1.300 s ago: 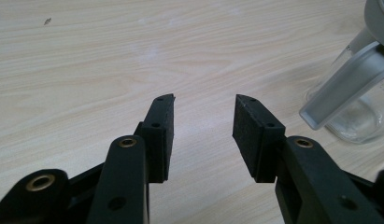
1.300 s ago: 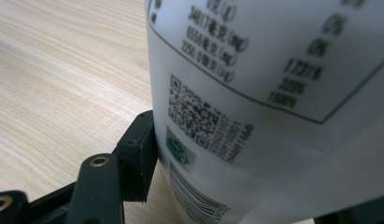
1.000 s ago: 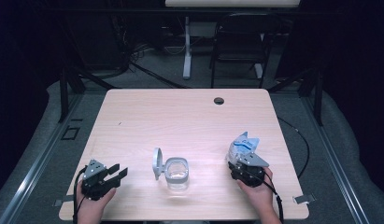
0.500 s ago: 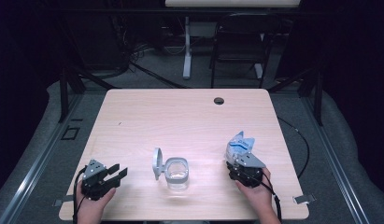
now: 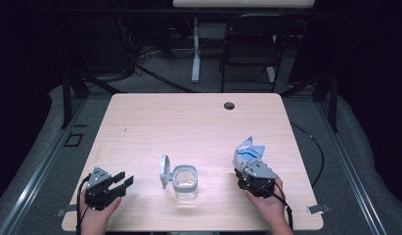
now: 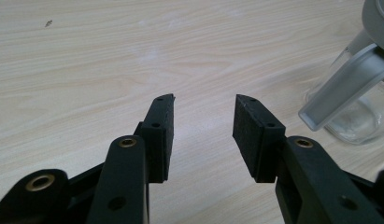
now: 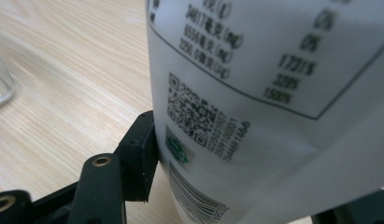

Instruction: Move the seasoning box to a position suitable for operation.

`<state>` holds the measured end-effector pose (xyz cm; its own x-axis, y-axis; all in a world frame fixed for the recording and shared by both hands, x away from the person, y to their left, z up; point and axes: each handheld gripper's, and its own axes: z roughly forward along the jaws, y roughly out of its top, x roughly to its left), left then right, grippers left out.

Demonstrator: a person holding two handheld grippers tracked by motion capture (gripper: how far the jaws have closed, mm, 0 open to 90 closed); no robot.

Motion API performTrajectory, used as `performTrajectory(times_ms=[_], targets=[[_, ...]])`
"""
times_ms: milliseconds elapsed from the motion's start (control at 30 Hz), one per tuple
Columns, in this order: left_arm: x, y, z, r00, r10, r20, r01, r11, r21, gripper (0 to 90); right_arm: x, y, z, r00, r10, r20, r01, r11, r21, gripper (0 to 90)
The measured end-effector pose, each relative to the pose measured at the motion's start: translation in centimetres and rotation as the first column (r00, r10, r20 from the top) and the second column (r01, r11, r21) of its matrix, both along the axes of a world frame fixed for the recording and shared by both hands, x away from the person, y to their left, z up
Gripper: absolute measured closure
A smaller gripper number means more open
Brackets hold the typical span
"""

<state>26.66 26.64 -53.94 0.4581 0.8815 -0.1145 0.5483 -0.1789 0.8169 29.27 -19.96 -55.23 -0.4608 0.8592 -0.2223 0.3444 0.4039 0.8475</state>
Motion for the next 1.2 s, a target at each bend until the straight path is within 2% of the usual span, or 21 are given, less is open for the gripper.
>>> performTrajectory(times_ms=[200,700,1200], targets=[[0.0,0.0,0.1,1.0,-0.002,0.004,0.002,1.0,0.005,58.7,-0.6,0.4,0.8,0.9997,0.016,0.019,-0.015,0.9997,-0.017,41.0],[0.0,-0.1,0.0,1.0,-0.007,0.0,0.007,0.9999,0.01,58.6,-0.9,1.4,1.6,0.9976,0.058,0.038,-0.058,0.9983,0.0,41.0],[0.0,-0.2,-0.1,1.0,-0.006,0.0,0.006,0.9999,0.009,58.6,-1.0,2.9,1.7,0.9928,0.115,0.035,-0.113,0.9926,-0.045,41.0]])
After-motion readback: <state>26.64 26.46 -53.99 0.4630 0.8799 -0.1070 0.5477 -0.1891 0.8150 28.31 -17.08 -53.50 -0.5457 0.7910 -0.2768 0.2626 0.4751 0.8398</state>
